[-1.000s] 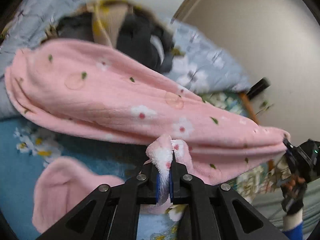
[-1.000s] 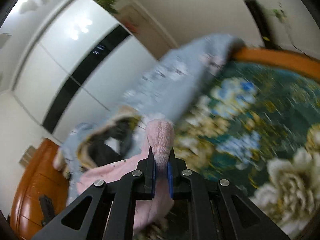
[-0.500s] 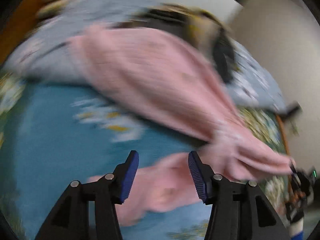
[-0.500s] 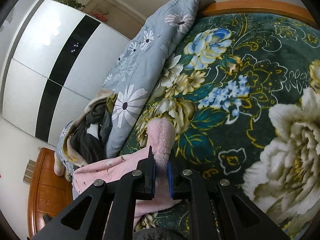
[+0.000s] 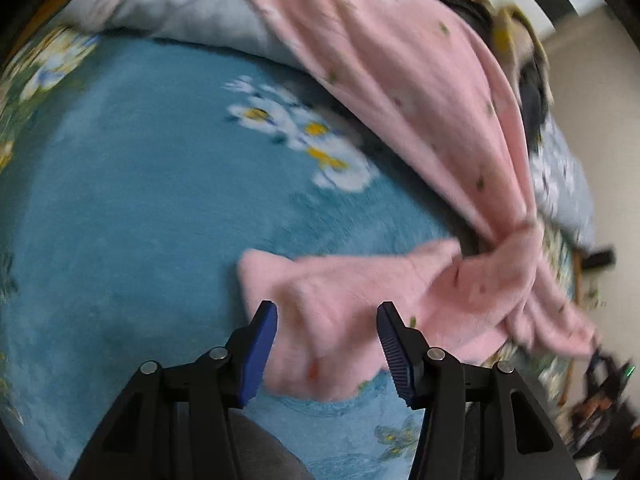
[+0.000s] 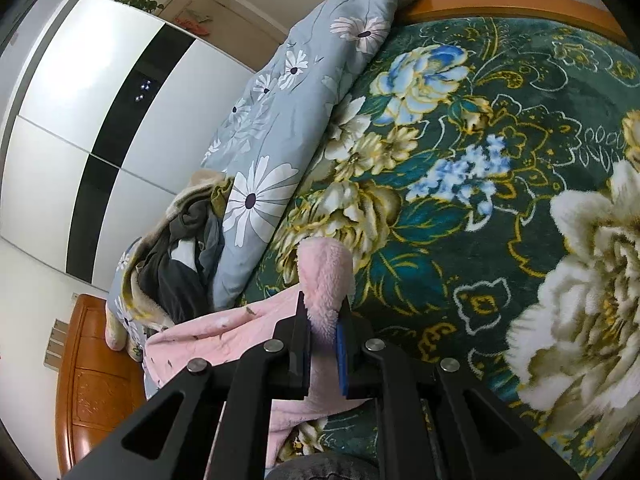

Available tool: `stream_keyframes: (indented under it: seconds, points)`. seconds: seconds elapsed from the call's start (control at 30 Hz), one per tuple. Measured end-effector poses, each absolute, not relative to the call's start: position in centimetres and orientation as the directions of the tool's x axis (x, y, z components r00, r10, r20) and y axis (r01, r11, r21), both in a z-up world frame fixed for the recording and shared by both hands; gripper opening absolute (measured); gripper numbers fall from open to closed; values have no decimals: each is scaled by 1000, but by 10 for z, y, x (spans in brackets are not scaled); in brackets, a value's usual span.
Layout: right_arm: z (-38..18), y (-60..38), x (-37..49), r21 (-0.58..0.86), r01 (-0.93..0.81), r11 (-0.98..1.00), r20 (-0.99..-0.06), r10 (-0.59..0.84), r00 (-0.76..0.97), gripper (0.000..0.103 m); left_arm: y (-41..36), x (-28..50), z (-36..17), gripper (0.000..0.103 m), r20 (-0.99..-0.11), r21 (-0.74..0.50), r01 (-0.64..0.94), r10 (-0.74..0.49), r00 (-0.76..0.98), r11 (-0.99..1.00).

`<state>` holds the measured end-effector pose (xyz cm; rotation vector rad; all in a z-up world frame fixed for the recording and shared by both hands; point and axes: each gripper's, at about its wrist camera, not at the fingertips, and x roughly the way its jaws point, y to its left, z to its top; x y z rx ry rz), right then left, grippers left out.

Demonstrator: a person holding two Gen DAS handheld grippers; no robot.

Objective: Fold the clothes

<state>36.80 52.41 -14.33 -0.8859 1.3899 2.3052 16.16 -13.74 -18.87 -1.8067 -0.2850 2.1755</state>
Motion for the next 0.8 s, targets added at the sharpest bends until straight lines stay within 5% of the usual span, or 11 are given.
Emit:
stream_keyframes:
  seconds: [0.07,0.13,0.2,0.6,0.8]
  points:
    - [-143,523,369,683,-552,-478,-649,-51,-760,11,-126,165,-190,51,-933,-293,-144,316,-170,-945]
    - [-142,522,370,682,-550,-481,-648,-51,-760,11,-129,168,-191,18,-935,-281,-153,306,-179,-947]
    - [-141,521,370,682,-548,-485,-648,-52,-760,11,-133,170,-188,10,-935,-264,-148,290,-204,-953]
    - [-122,519,370,671,-516,-532,-624,-29,-781,10,-262,162,-47,7,-774,-199,-3,159,-613,-980]
    - [-131,516,366,672,-528,-519,-639,-45,-768,10,-320,150,-62,7,-823,-135,133,37,-566,-982]
